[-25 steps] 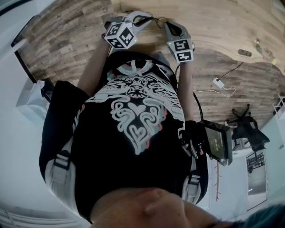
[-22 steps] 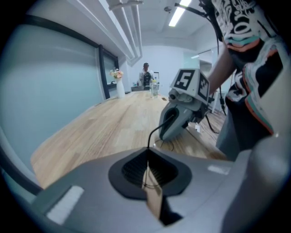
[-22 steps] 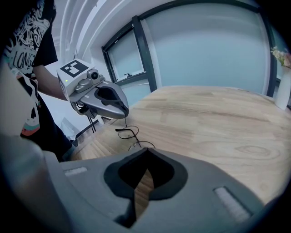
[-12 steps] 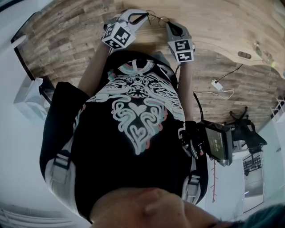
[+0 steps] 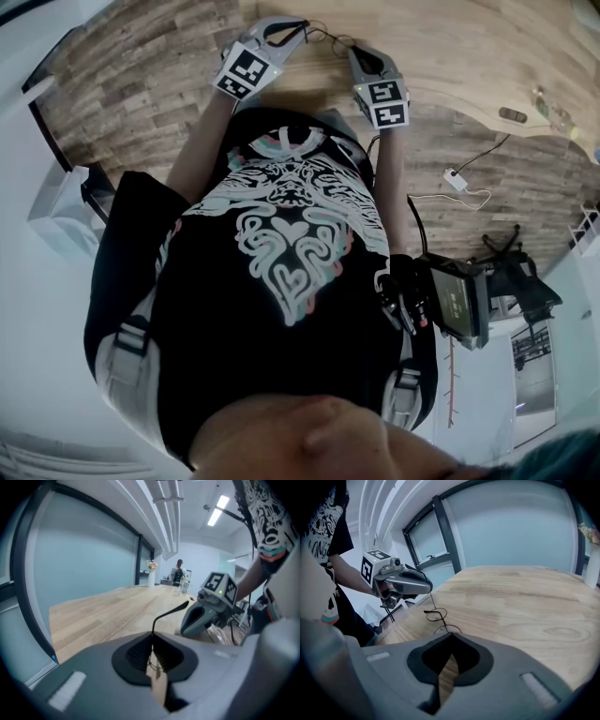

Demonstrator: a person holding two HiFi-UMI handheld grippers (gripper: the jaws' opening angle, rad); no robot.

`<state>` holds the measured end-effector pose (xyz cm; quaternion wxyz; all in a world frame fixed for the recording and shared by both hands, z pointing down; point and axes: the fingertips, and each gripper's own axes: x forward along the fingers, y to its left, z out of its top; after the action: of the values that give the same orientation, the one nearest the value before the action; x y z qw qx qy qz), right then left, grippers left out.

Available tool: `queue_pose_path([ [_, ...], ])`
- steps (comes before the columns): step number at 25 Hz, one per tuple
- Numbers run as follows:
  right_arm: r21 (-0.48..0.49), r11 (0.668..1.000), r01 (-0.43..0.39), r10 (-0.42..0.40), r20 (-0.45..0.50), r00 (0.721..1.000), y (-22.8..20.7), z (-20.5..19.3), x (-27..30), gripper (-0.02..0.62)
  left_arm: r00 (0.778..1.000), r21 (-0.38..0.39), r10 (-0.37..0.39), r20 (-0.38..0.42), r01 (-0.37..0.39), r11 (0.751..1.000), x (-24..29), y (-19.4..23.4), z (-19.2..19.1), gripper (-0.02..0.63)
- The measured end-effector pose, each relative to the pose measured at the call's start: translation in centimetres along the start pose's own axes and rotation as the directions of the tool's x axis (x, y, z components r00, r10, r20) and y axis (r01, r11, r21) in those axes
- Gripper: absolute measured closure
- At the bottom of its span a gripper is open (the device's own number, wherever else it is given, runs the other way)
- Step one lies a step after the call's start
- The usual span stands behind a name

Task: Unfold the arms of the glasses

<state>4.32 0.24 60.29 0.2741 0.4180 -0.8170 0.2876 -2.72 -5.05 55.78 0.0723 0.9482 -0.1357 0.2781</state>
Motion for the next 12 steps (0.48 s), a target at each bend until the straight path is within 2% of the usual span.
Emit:
queue_pose_path([
  [3,-0.02,1.0,-0.007,0.007,-0.027,1.0,0.2,0.2,-0.1,0.597,1.0,0.015,-0.018,-0.001,0.018,1.0,0.2,-0.1,0.1,0.612],
  [8,-0.094,0.992,-0.081,0.073,-0.083,0.994,1.8,1.2,0.5,0.595,0.999,0.059,-0.033,0.003,0.032,0.998,0.4,-0.2,0.4,0.613],
  [12,-0.201,0.977,-0.066,0.043,-0.115,0.992,2.1,2.4,0.7,0.595,0.998,0.101,-0.053,-0.015,0.054,0.993,0.7,-0.9,0.2,0.614],
])
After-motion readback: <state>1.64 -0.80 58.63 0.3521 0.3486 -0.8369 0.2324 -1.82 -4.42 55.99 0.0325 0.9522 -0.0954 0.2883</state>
